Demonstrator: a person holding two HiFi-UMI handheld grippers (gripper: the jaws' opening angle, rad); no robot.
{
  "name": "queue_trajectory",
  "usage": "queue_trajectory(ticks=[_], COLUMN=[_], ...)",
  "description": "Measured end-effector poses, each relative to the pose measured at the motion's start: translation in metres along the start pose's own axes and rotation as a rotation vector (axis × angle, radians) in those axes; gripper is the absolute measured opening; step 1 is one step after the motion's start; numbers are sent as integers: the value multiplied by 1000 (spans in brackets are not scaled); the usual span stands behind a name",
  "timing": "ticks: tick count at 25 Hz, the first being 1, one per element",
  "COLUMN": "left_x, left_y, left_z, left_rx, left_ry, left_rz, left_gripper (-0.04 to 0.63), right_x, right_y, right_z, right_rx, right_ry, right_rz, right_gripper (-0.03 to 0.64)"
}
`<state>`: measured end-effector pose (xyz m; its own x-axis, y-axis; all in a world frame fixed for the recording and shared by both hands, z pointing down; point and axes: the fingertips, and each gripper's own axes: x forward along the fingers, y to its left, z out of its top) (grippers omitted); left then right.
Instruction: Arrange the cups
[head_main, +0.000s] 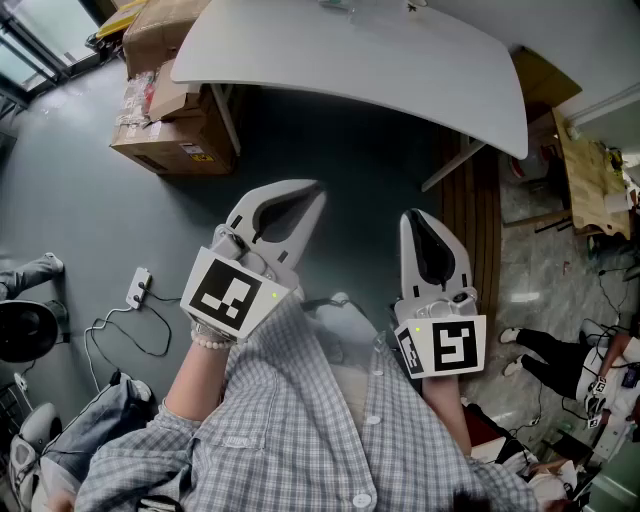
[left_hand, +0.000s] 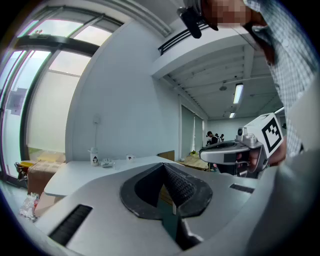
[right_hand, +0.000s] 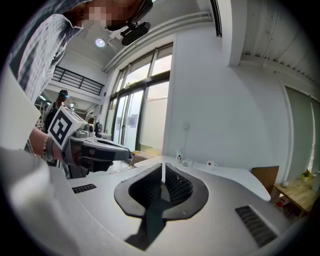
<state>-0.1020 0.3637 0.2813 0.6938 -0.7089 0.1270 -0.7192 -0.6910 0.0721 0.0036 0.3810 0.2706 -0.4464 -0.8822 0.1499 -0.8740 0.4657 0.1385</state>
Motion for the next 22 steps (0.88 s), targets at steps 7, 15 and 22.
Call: queue_trajectory(ticks=[7, 15, 22], left_x=[-7, -18, -33], left_y=[6, 13, 19], left_z=[-1, -1, 0], left_rx=[7, 15, 38], left_ry=[2, -8, -16], left_rz=[4, 3, 5], left_gripper=[11, 11, 11], right_x=[2, 5, 5], right_y=[6, 15, 27], right_z=[1, 0, 2], right_rx=[5, 34, 37], right_ry=[2, 9, 4], right_rz=[-7, -30, -46], right_gripper=[35, 35, 35])
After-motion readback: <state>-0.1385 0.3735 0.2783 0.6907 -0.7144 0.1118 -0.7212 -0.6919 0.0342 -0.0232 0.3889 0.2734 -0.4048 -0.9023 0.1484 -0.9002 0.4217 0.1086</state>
